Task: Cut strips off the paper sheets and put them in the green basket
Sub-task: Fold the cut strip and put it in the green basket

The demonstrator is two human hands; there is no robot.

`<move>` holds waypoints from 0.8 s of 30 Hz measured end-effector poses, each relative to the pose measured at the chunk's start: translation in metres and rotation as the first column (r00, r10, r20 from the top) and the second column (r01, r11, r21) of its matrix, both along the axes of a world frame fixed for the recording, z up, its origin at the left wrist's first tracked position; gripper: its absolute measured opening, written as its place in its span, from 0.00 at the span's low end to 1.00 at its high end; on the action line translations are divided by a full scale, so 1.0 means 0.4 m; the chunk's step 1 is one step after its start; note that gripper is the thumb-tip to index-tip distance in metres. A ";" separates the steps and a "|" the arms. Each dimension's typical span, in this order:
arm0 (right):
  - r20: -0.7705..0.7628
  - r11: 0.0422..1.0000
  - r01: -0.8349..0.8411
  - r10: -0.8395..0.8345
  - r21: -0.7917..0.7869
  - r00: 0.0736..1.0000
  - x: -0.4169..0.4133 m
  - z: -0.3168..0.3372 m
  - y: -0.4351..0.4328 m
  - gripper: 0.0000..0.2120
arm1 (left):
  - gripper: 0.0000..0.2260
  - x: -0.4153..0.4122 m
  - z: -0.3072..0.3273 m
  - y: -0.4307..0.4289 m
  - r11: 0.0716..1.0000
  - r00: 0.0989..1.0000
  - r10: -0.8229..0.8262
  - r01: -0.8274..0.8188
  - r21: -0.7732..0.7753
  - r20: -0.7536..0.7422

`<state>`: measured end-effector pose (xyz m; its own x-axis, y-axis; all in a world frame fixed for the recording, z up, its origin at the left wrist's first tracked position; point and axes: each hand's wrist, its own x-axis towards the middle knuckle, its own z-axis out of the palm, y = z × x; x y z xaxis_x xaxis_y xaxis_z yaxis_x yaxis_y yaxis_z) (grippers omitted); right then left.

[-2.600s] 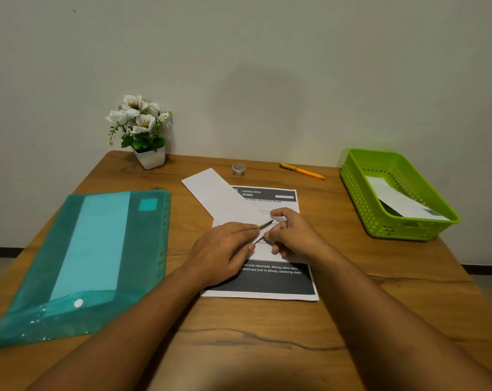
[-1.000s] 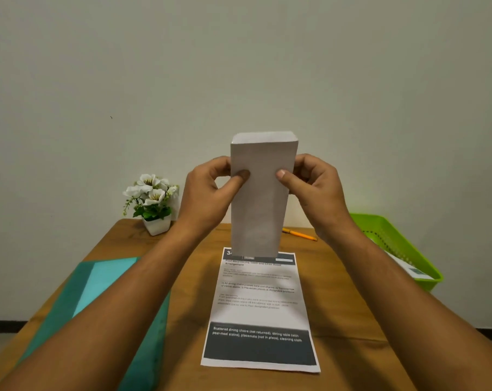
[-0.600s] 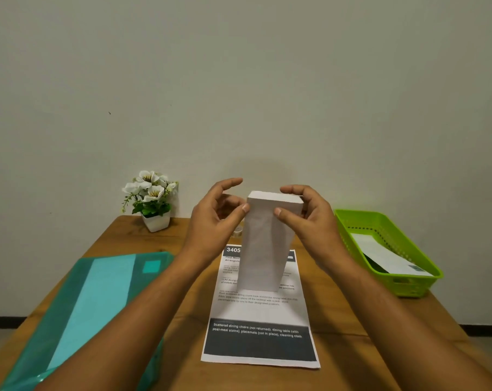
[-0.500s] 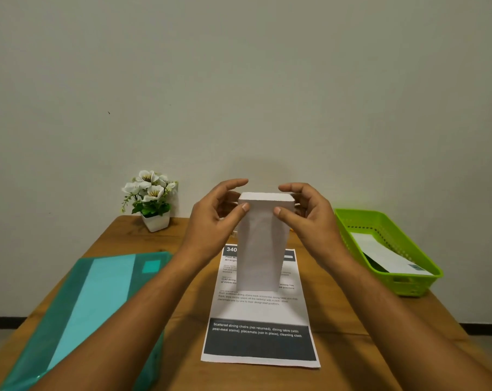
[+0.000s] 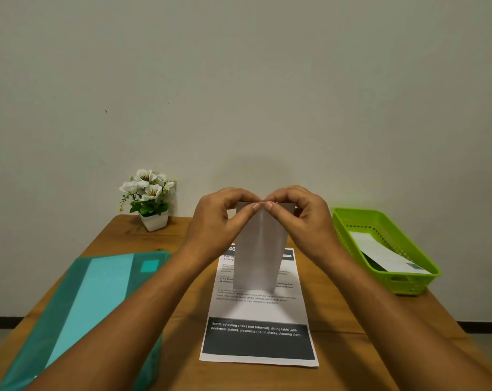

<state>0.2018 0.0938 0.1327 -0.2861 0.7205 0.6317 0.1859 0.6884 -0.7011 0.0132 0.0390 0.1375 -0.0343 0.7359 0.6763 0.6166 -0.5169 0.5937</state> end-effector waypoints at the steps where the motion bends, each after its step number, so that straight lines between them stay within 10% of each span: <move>1: 0.002 1.000 -0.005 0.005 0.003 1.000 -0.001 0.003 0.000 0.02 | 0.06 0.001 0.003 -0.001 1.000 1.000 -0.007 0.007 -0.001 0.004; 18: -0.187 0.980 -0.100 0.067 -0.173 0.980 0.025 0.008 0.006 0.06 | 0.01 0.008 -0.005 -0.007 0.999 0.918 -0.008 0.021 -0.027 0.396; 24: 0.023 0.902 -0.162 0.186 -0.400 0.982 0.050 -0.077 0.021 0.06 | 0.06 -0.008 -0.079 0.005 0.994 0.823 0.102 -0.067 -0.082 0.559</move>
